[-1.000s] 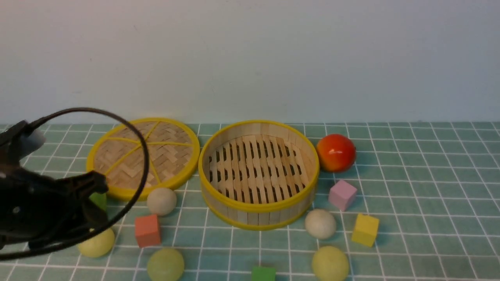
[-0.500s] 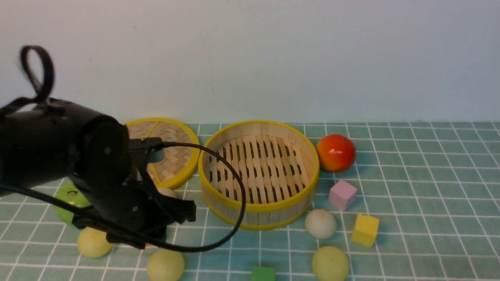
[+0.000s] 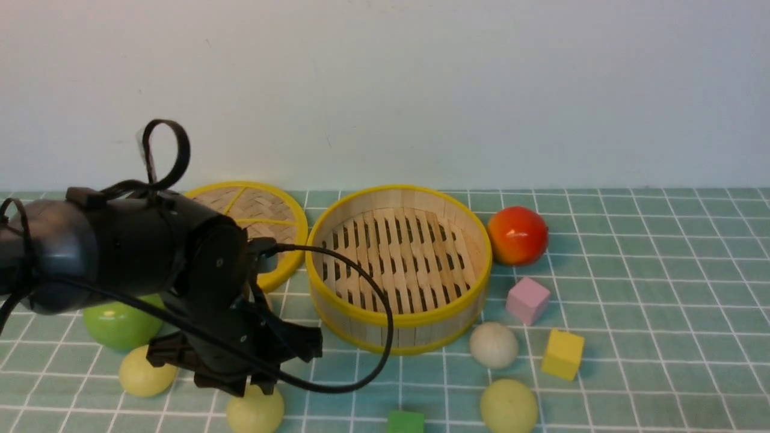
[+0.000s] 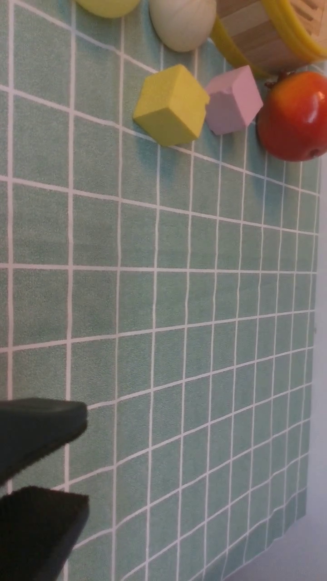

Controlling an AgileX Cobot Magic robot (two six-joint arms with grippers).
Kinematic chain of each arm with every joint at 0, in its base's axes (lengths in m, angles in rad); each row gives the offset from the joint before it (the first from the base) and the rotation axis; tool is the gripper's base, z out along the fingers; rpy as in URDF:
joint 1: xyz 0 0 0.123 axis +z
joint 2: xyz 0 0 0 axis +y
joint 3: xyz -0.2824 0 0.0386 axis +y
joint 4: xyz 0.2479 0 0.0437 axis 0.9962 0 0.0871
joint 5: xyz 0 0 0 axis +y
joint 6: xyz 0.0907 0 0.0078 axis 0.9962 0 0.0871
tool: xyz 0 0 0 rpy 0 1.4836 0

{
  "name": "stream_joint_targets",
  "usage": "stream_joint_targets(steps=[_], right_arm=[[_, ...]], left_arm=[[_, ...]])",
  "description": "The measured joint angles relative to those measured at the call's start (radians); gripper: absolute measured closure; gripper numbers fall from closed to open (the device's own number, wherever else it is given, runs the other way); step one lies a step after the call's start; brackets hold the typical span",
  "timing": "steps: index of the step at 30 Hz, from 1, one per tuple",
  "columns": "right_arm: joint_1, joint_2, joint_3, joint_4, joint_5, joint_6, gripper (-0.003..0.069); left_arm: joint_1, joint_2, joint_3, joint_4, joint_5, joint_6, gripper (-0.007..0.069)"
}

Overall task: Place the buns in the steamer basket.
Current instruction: Use the left arm to grab a steamed stuffed bun

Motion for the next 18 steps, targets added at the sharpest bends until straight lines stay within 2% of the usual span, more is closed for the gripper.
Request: stream_joint_targets(steps=[11, 16, 17, 18], right_arm=[[0.000, 0.000, 0.000, 0.000, 0.000, 0.000, 0.0421], [0.000, 0.000, 0.000, 0.000, 0.000, 0.000, 0.0421], [0.000, 0.000, 0.000, 0.000, 0.000, 0.000, 0.0421], [0.000, 0.000, 0.000, 0.000, 0.000, 0.000, 0.0421]], left_arm=[[0.000, 0.046, -0.003, -0.001, -0.001, 0.003, 0.0391], [0.000, 0.046, -0.009, -0.001, 0.014, 0.016, 0.0501], [0.000, 0.046, -0.019, -0.001, 0.034, 0.023, 0.0578], [0.000, 0.046, -0.028, -0.002, 0.047, 0.027, 0.0613]])
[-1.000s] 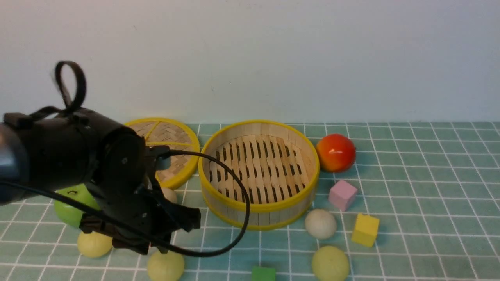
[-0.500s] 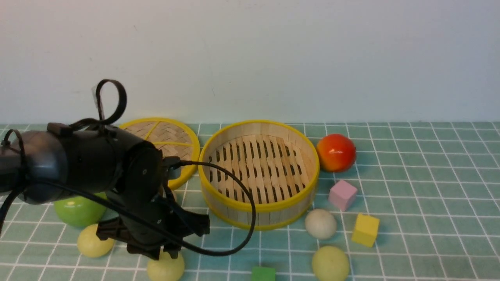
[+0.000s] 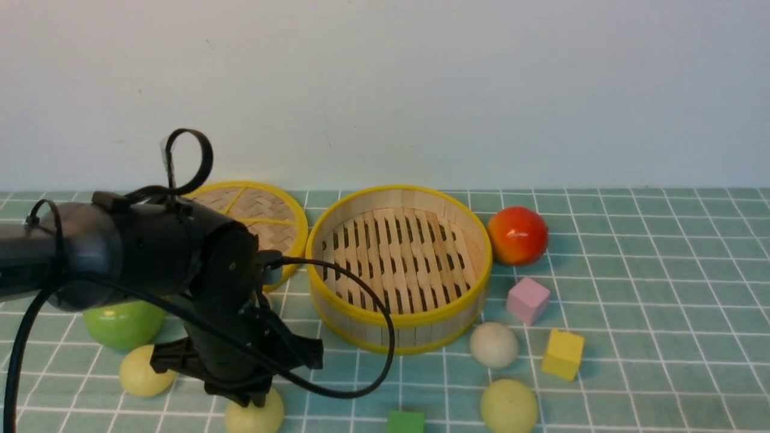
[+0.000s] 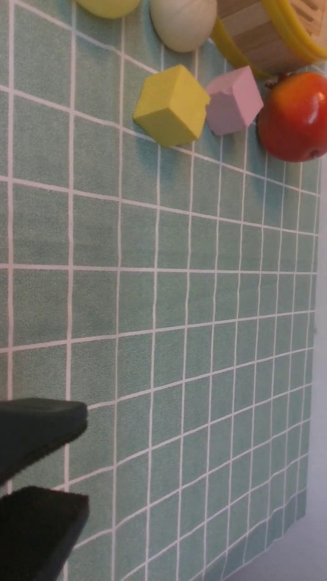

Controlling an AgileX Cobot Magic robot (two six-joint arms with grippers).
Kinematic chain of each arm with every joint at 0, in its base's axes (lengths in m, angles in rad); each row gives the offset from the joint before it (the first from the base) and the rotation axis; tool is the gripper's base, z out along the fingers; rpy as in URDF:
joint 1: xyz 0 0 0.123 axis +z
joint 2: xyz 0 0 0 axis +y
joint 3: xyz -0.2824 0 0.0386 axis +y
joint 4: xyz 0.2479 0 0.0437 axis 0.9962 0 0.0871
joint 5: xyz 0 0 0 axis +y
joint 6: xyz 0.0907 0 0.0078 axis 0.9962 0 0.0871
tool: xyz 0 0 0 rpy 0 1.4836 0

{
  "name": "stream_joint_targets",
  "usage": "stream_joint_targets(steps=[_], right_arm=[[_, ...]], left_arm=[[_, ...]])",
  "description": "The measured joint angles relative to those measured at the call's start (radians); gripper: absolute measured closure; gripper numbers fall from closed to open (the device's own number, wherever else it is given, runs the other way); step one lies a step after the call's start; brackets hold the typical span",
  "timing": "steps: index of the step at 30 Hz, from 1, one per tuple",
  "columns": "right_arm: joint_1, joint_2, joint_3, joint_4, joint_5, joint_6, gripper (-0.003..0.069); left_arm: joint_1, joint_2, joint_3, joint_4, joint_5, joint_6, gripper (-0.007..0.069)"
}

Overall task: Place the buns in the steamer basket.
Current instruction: Use the left arm to grab a steamed stuffed bun, then use the left arm to put the steamed stuffed bun into the steamer

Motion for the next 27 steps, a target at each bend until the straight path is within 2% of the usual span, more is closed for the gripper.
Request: stream_joint_targets(steps=[2, 7, 11, 14, 20, 27], right_arm=[[0.000, 0.000, 0.000, 0.000, 0.000, 0.000, 0.0421], [0.000, 0.000, 0.000, 0.000, 0.000, 0.000, 0.0421], [0.000, 0.000, 0.000, 0.000, 0.000, 0.000, 0.0421], [0.000, 0.000, 0.000, 0.000, 0.000, 0.000, 0.0421], [0.000, 0.000, 0.000, 0.000, 0.000, 0.000, 0.0421], [0.000, 0.000, 0.000, 0.000, 0.000, 0.000, 0.0421]], left_arm=[[0.000, 0.000, -0.024, -0.002, 0.033, 0.011, 0.0636], [0.000, -0.005, -0.115, -0.033, 0.132, 0.049, 0.0638], [0.000, -0.029, -0.286, -0.126, 0.195, 0.126, 0.0638], [0.000, -0.027, -0.404, -0.169, 0.173, 0.157, 0.0638], [0.000, 0.081, -0.563, -0.175, 0.081, 0.164, 0.0638], [0.000, 0.255, -0.631, -0.218, 0.033, 0.164, 0.0631]])
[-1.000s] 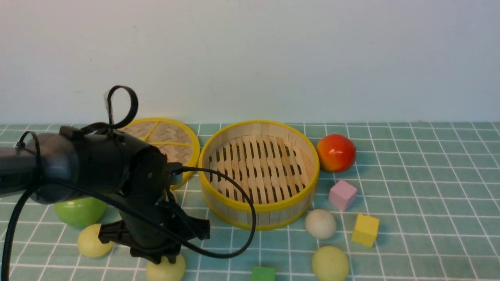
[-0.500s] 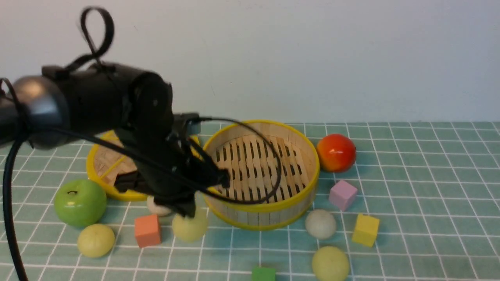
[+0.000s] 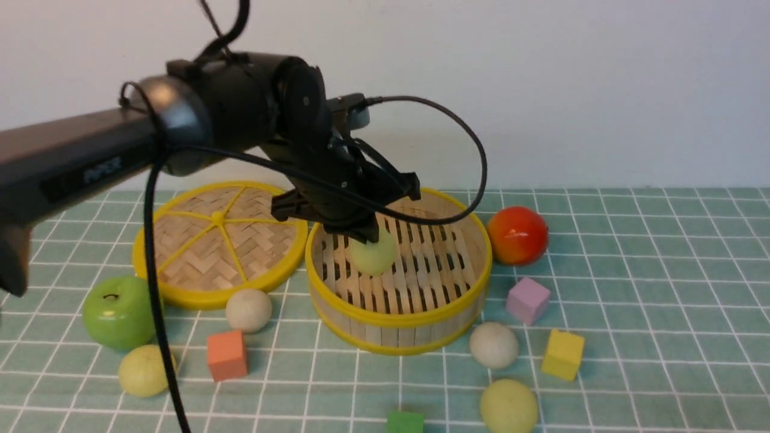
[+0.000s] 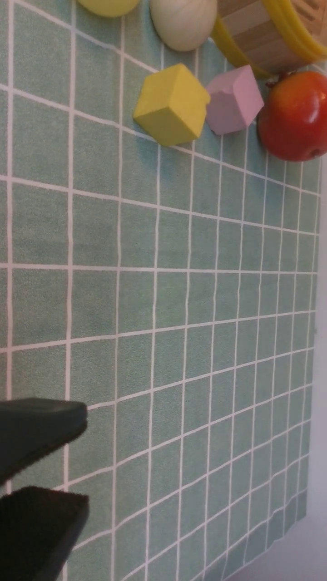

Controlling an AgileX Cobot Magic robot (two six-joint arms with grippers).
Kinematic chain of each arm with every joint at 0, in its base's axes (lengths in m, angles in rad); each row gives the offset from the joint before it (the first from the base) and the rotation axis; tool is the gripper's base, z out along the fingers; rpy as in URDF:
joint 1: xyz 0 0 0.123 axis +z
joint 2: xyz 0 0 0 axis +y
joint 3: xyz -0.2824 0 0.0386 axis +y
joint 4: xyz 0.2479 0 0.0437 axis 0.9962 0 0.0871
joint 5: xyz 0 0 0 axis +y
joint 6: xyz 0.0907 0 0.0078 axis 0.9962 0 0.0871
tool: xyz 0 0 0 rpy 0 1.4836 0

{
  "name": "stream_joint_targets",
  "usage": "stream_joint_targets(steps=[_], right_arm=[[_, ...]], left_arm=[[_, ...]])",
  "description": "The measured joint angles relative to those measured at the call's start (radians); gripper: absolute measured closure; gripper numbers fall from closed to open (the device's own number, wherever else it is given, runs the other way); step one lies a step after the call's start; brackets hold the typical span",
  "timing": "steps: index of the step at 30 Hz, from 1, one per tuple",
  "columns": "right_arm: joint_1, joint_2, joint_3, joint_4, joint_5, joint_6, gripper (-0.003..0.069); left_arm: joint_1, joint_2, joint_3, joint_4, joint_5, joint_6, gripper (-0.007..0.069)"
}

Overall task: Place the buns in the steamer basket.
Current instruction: Use the left arm to put the steamed stuffed bun into the steamer, then use the left arm to grab a steamed stuffed bun

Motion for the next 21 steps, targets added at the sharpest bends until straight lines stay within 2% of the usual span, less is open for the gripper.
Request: stream_joint_targets(steps=[5, 8, 11, 12, 13, 16, 18, 19, 21], right_arm=[[0.000, 0.000, 0.000, 0.000, 0.000, 0.000, 0.0421], [0.000, 0.000, 0.000, 0.000, 0.000, 0.000, 0.0421], [0.000, 0.000, 0.000, 0.000, 0.000, 0.000, 0.0421], [0.000, 0.000, 0.000, 0.000, 0.000, 0.000, 0.0421], [0.000, 0.000, 0.000, 0.000, 0.000, 0.000, 0.0421], [0.000, 0.000, 0.000, 0.000, 0.000, 0.000, 0.0421], [0.000, 0.000, 0.000, 0.000, 0.000, 0.000, 0.0421], [0.000, 0.000, 0.000, 0.000, 0.000, 0.000, 0.0421], [0.000, 0.000, 0.000, 0.000, 0.000, 0.000, 0.0421]], left_arm=[[0.000, 0.050, -0.003, -0.003, 0.009, -0.045, 0.0599], [0.000, 0.057, -0.006, 0.006, 0.025, -0.085, 0.0547], [0.000, 0.058, -0.024, 0.012, 0.055, -0.102, 0.0481], [0.000, 0.054, -0.049, 0.022, 0.094, -0.103, 0.0412], [0.000, 0.053, -0.052, 0.026, 0.106, -0.104, 0.0404], [0.000, 0.011, -0.105, 0.116, 0.228, -0.104, 0.0288], [0.000, -0.043, -0.129, 0.208, 0.302, -0.105, 0.0255], [0.000, -0.083, -0.134, 0.300, 0.355, -0.107, 0.0244], [0.000, -0.129, -0.133, 0.356, 0.392, -0.116, 0.0242]])
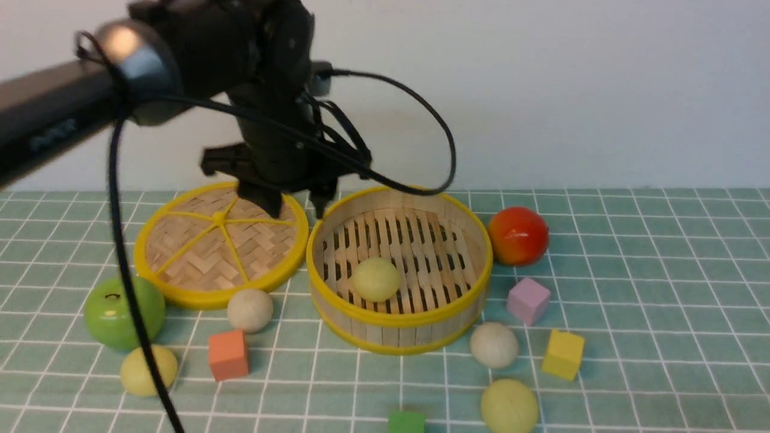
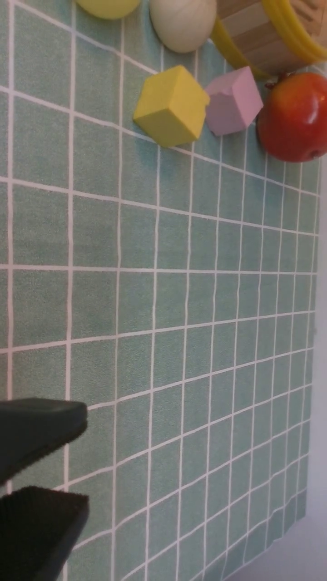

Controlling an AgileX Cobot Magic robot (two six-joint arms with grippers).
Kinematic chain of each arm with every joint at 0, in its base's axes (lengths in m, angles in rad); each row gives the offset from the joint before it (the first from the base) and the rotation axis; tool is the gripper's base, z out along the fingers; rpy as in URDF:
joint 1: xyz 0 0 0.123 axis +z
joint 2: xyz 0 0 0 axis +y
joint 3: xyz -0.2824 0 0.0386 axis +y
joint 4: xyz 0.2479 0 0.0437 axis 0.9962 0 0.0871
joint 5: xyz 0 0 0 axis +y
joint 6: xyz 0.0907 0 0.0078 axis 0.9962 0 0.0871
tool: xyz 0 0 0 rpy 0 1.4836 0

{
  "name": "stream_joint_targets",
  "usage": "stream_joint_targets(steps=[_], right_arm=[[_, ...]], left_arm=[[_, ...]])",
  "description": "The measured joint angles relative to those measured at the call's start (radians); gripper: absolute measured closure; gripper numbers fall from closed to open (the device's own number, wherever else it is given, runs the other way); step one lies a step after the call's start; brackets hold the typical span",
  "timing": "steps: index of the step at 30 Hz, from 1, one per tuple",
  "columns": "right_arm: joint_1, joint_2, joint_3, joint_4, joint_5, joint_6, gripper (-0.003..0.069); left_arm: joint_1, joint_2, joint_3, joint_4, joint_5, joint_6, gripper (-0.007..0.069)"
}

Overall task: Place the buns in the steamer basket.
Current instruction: Use the left arm to grab a steamed stuffed bun

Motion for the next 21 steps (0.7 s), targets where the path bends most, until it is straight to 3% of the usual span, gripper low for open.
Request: stream_joint_targets(steps=[4, 7, 11, 15, 21], right_arm=[[0.000, 0.000, 0.000, 0.000, 0.000, 0.000, 0.0421], [0.000, 0.000, 0.000, 0.000, 0.000, 0.000, 0.0421], [0.000, 0.000, 0.000, 0.000, 0.000, 0.000, 0.0421], [0.000, 0.000, 0.000, 0.000, 0.000, 0.000, 0.0421], [0.000, 0.000, 0.000, 0.000, 0.000, 0.000, 0.0421]], left_arm=[[0.001, -0.188, 0.124, 0.193, 0.050, -0.108, 0.0278], [0.023, -0.284, 0.282, 0.213, 0.041, -0.159, 0.0321], [0.147, -0.357, 0.543, 0.082, -0.065, -0.172, 0.0364], [0.267, -0.362, 0.683, -0.070, -0.181, -0.086, 0.0370], [0.315, -0.352, 0.734, -0.161, -0.327, -0.036, 0.0370]])
